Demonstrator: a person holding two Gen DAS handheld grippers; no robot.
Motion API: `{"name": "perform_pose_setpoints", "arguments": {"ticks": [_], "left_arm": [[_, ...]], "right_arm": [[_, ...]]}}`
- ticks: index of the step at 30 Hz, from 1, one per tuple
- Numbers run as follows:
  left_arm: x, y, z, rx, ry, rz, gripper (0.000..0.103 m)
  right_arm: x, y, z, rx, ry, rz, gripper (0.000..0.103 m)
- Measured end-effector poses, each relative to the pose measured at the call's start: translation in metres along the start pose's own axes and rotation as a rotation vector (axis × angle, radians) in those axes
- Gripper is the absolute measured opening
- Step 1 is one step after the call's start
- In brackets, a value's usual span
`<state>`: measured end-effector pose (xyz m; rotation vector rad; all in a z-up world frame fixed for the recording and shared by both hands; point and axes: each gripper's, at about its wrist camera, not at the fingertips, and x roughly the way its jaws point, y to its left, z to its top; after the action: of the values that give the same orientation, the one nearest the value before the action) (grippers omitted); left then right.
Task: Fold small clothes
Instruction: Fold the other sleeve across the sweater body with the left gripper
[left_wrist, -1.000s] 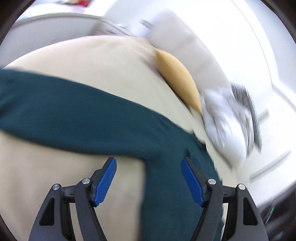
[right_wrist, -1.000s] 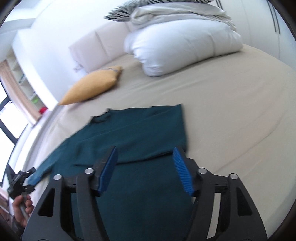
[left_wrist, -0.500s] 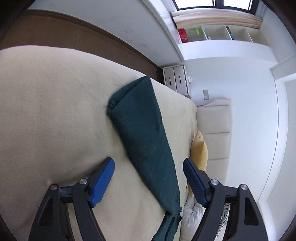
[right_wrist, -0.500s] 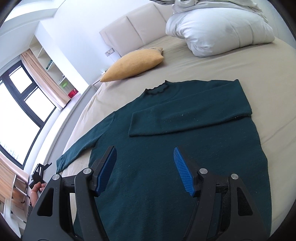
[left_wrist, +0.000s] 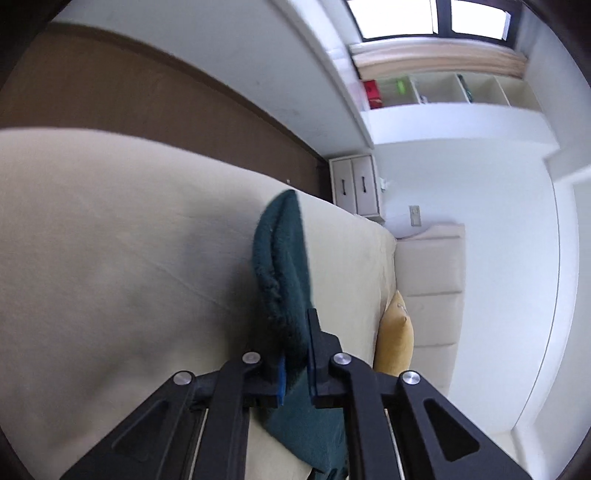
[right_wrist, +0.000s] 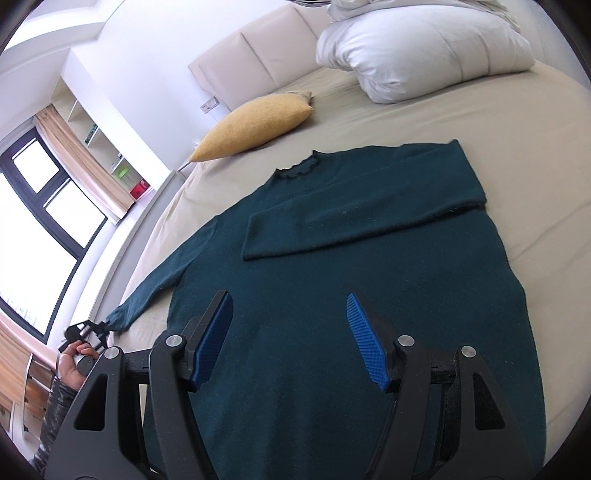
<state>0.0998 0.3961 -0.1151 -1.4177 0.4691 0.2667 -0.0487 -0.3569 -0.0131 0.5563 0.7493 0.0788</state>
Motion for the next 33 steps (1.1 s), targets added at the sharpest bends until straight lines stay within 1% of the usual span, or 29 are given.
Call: {"name": "perform_pose_setpoints", "arguments": {"ticks": [1, 3, 4, 5, 6, 7, 8, 9, 12, 13, 15, 18, 19, 20, 21, 23, 25, 26, 27, 28, 29, 30, 31, 32, 33], "left_arm": [[0.003, -0.025, -0.012, 0.076, 0.01, -0.004, 0.008], [0.011, -0.062, -0.032, 0.195, 0.032, -0.011, 0.008], [0.017, -0.089, -0.049, 0.284, 0.05, -0.015, 0.008], [0.022, -0.109, -0.062, 0.351, 0.066, -0.018, 0.008], [0.03, -0.133, -0.084, 0.449, 0.092, -0.018, 0.008], [0.037, -0.148, -0.101, 0.52, 0.115, -0.013, 0.008], [0.046, -0.169, -0.13, 0.63, 0.15, -0.009, 0.008], [0.049, -0.182, -0.157, 0.713, 0.173, -0.007, 0.008], [0.069, -0.219, -0.255, 0.985, 0.234, -0.004, 0.008], [0.075, -0.226, -0.277, 1.038, 0.25, -0.006, 0.008], [0.09, -0.236, -0.344, 1.195, 0.295, -0.005, 0.008], [0.115, -0.237, -0.422, 1.354, 0.333, 0.009, 0.009], [0.12, -0.232, -0.443, 1.385, 0.346, 0.019, 0.01], [0.132, -0.23, -0.452, 1.406, 0.36, 0.032, 0.01], [0.144, -0.22, -0.469, 1.429, 0.381, 0.059, 0.01], [0.156, -0.194, -0.484, 1.453, 0.421, 0.101, 0.011], [0.171, -0.171, -0.485, 1.443, 0.469, 0.153, 0.016], [0.173, -0.164, -0.485, 1.429, 0.488, 0.163, 0.019], [0.168, -0.16, -0.483, 1.418, 0.485, 0.147, 0.021], [0.162, -0.159, -0.472, 1.417, 0.488, 0.134, 0.025], [0.159, -0.162, -0.473, 1.416, 0.501, 0.125, 0.038], [0.153, -0.165, -0.47, 1.413, 0.509, 0.112, 0.056], [0.145, -0.168, -0.471, 1.416, 0.493, 0.097, 0.064], [0.138, -0.17, -0.468, 1.426, 0.471, 0.09, 0.077], [0.13, -0.17, -0.467, 1.435, 0.459, 0.08, 0.081]], "right_arm": [[0.0, -0.006, -0.001, 0.012, 0.001, -0.002, 0.063], [-0.001, -0.015, -0.003, 0.035, -0.001, -0.006, 0.063], [-0.002, -0.02, -0.004, 0.045, -0.004, -0.007, 0.063], [-0.004, -0.023, -0.005, 0.05, -0.007, -0.008, 0.063], [-0.008, -0.029, -0.006, 0.057, -0.015, -0.009, 0.063], [-0.01, -0.033, -0.007, 0.062, -0.02, -0.01, 0.063], [-0.012, -0.039, -0.008, 0.071, -0.027, -0.011, 0.063], [-0.014, -0.043, -0.009, 0.082, -0.03, -0.013, 0.063], [-0.017, -0.059, -0.011, 0.113, -0.036, -0.016, 0.063], [-0.018, -0.064, -0.013, 0.122, -0.036, -0.015, 0.063], [-0.018, -0.075, -0.014, 0.139, -0.036, -0.017, 0.063], [-0.021, -0.091, -0.016, 0.169, -0.046, -0.018, 0.063], [-0.021, -0.096, -0.016, 0.179, -0.049, -0.018, 0.063], [-0.021, -0.103, -0.016, 0.193, -0.05, -0.018, 0.063], [-0.021, -0.108, -0.016, 0.203, -0.05, -0.018, 0.063], [-0.021, -0.115, -0.016, 0.215, -0.05, -0.021, 0.063], [-0.018, -0.121, -0.015, 0.229, -0.047, -0.02, 0.063], [-0.016, -0.123, -0.014, 0.23, -0.044, -0.019, 0.063], [-0.014, -0.122, -0.013, 0.226, -0.041, -0.019, 0.063], [-0.013, -0.121, -0.011, 0.222, -0.038, -0.02, 0.063], [-0.011, -0.118, -0.009, 0.216, -0.035, -0.019, 0.063], [-0.007, -0.115, -0.005, 0.208, -0.027, -0.013, 0.063], [-0.002, -0.111, 0.0, 0.196, -0.018, -0.008, 0.063], [0.004, -0.106, 0.006, 0.18, -0.009, -0.007, 0.063], [0.009, -0.098, 0.011, 0.162, 0.001, -0.006, 0.063]]}}
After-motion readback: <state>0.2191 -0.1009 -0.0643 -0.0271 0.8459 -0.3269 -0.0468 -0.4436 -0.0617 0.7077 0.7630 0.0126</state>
